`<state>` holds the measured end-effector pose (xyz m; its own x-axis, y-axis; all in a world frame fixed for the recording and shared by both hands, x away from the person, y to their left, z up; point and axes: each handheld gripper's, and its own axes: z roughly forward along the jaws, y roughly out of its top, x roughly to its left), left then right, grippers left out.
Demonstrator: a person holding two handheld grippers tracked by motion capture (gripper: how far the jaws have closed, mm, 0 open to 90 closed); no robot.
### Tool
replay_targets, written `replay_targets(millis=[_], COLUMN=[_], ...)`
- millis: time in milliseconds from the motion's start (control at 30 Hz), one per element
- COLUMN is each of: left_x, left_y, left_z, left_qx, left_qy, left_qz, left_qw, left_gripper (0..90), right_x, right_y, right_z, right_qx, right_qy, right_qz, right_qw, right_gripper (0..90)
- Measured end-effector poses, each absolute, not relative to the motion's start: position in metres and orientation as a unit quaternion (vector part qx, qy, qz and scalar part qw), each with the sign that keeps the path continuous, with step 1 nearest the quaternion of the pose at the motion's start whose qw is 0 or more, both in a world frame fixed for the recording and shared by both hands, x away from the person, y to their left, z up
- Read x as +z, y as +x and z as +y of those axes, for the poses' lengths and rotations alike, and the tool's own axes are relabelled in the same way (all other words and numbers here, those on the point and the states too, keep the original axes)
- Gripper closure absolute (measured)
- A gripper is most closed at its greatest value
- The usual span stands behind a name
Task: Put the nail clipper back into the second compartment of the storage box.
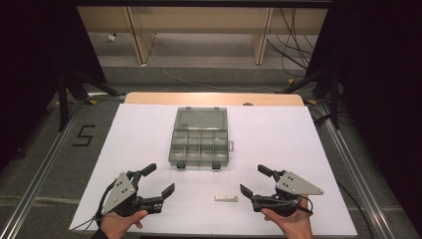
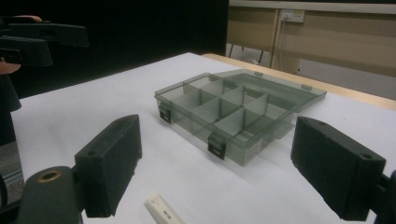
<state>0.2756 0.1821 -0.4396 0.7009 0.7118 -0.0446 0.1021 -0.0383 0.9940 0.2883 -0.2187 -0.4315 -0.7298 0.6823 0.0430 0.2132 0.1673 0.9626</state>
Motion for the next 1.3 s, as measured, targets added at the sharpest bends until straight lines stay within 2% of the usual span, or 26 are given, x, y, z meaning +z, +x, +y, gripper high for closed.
replay_targets(millis=[400, 467, 667, 867, 1300], left_x=[-0.44, -0.44, -0.44, -0.44, -0.44], left_y=[0.276, 0.275, 0.276, 0.276, 0.276], left_z=[0.182, 0.182, 0.182, 0.182, 0.183], left_qx=[0.243, 0.243, 0.244, 0.244, 0.244], left_qy=[0.677, 0.678, 0.677, 0.677, 0.677], left_qz=[0.301, 0.301, 0.302, 0.302, 0.302], left_qw=[0.626, 0.625, 0.625, 0.625, 0.626], left_gripper=[16.2, 16.2, 16.2, 16.1, 16.2], right_x=[-0.42, -0.415, -0.41, -0.402, -0.417], right_y=[0.293, 0.295, 0.301, 0.312, 0.33], right_z=[-0.213, -0.21, -0.202, -0.187, -0.15], right_qx=[0.54, 0.527, 0.479, 0.397, 0.268], right_qy=[0.263, 0.246, 0.214, 0.169, 0.105], right_qz=[0.766, 0.787, 0.831, 0.889, 0.951], right_qw=[0.227, 0.206, 0.185, 0.156, 0.113], right_gripper=[17.3, 18.3, 19.9, 26.1, 34.1])
